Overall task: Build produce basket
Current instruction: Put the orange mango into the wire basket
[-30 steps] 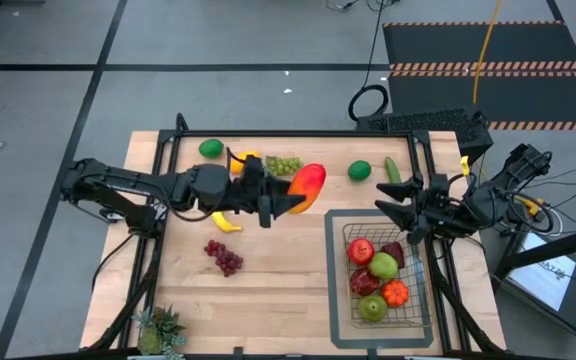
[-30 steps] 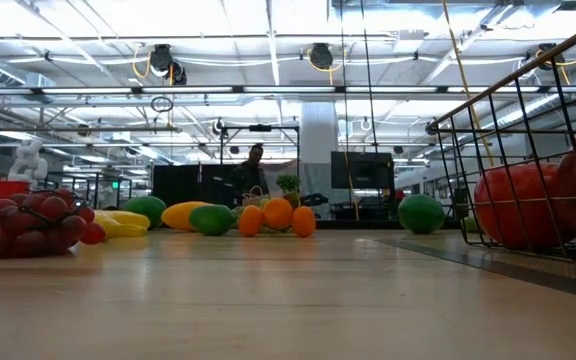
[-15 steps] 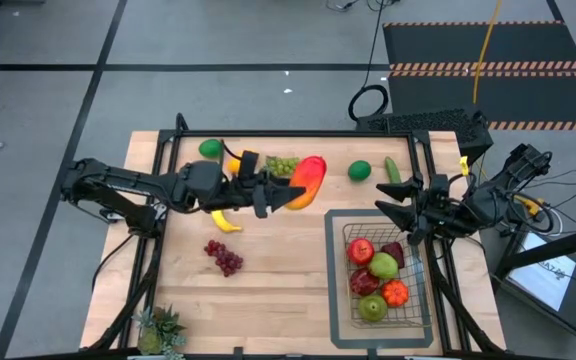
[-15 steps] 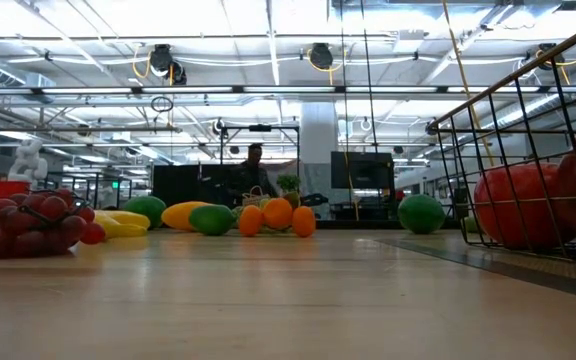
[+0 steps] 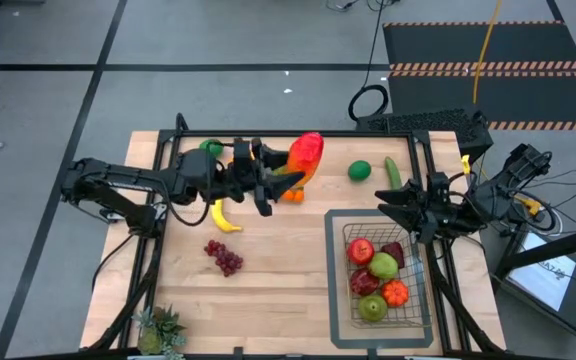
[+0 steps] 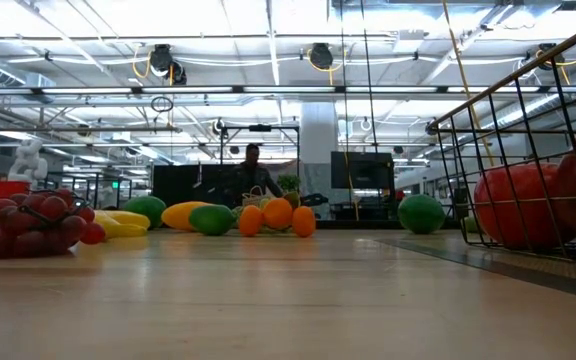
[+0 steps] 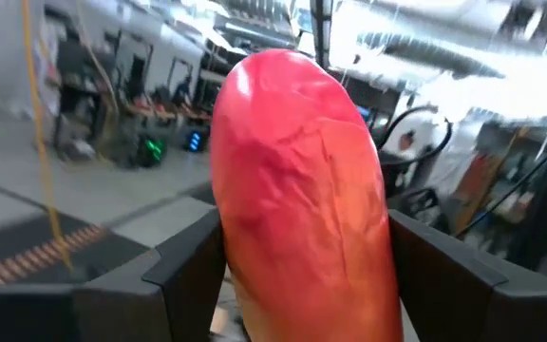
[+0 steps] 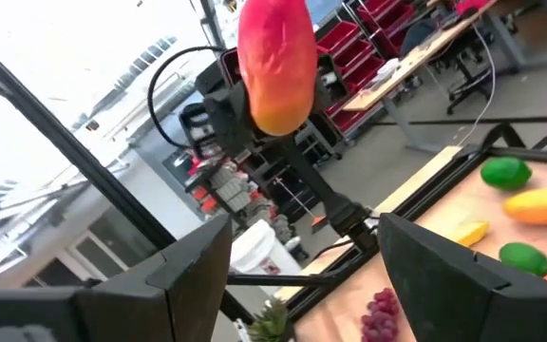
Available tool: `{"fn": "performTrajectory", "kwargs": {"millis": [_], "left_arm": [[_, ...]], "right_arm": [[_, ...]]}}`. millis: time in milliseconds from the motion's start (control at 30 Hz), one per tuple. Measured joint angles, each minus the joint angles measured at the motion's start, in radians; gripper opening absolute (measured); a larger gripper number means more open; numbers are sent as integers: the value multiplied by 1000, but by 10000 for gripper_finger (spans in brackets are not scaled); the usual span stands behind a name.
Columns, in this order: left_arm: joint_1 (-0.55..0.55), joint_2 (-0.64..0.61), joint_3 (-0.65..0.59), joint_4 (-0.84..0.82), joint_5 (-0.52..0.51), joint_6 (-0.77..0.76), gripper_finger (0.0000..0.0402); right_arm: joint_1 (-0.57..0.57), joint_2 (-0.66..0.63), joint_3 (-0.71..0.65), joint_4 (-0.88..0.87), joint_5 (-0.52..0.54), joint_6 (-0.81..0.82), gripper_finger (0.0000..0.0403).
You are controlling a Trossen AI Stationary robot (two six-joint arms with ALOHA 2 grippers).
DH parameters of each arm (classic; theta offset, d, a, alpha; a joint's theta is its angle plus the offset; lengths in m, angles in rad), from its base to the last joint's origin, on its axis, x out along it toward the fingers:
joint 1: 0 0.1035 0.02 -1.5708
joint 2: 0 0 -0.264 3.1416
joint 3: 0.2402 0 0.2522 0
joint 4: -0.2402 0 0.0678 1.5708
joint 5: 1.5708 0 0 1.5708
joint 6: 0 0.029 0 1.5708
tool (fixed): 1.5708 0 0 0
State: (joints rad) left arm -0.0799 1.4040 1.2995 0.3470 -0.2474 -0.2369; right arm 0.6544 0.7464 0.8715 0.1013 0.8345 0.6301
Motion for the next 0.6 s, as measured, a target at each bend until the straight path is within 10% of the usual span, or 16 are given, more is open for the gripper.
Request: {"fn": "performTrajectory", "kwargs": {"millis": [600], "left_arm": [[0, 0, 0, 2, 1, 905, 266]], "right_arm": [[0, 1, 0, -1, 37, 330, 260]]}}
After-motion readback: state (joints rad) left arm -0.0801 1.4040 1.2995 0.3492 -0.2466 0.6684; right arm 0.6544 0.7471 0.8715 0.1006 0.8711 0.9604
